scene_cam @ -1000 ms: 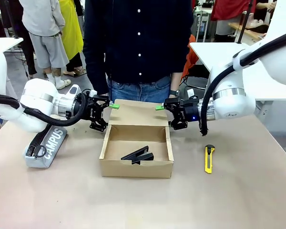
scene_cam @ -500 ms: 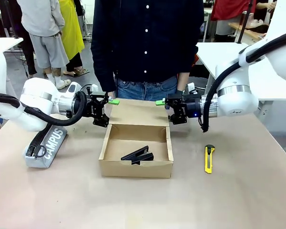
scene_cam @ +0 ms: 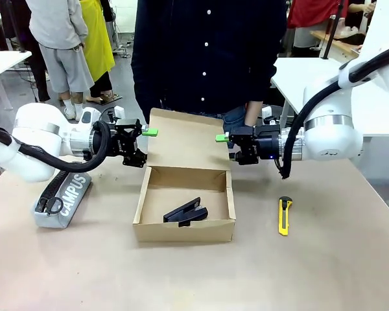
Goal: Pack the item into the box.
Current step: Close the Mailer Box.
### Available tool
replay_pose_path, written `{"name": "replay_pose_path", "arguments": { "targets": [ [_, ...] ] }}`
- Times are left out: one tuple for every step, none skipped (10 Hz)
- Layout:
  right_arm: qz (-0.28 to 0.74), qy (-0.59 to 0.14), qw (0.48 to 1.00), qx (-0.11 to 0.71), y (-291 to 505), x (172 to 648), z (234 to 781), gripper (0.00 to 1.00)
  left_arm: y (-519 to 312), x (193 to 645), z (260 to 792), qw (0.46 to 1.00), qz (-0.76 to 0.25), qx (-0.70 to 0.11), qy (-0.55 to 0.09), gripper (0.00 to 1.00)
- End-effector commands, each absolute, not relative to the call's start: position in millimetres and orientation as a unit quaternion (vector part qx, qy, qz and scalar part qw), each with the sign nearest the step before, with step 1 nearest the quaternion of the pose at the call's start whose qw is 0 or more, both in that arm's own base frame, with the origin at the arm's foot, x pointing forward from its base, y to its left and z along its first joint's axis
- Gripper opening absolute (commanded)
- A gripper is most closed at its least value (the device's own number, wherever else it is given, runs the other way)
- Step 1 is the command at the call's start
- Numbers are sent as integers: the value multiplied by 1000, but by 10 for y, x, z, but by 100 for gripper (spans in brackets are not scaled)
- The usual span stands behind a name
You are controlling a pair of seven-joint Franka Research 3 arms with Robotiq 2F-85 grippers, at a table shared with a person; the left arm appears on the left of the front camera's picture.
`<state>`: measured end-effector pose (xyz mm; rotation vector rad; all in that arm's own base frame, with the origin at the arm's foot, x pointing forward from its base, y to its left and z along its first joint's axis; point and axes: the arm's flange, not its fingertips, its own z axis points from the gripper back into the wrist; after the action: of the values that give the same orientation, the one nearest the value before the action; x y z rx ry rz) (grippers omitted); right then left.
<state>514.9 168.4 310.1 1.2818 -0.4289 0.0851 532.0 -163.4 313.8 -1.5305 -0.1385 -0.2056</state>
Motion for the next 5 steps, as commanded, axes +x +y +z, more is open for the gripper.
{"name": "replay_pose_path", "arguments": {
  "targets": [
    [70, -241, 757, 603, 1712, 5002, 3096, 100, -1627, 5175, 3150, 713, -84, -689, -105, 100],
    [85, -238, 750, 612, 1713, 4992, 3088, 100, -1620, 5179, 3159, 712, -81, -687, -116, 100],
    [90, -235, 743, 620, 1707, 4993, 3072, 100, -1607, 5183, 3169, 710, -75, -686, -136, 100],
    [98, -234, 735, 629, 1697, 4995, 3060, 100, -1582, 5174, 3178, 703, -76, -692, -145, 100],
    [104, -237, 730, 633, 1686, 4985, 3060, 100, -1539, 5157, 3180, 691, -76, -704, -147, 100]
  ]
}}
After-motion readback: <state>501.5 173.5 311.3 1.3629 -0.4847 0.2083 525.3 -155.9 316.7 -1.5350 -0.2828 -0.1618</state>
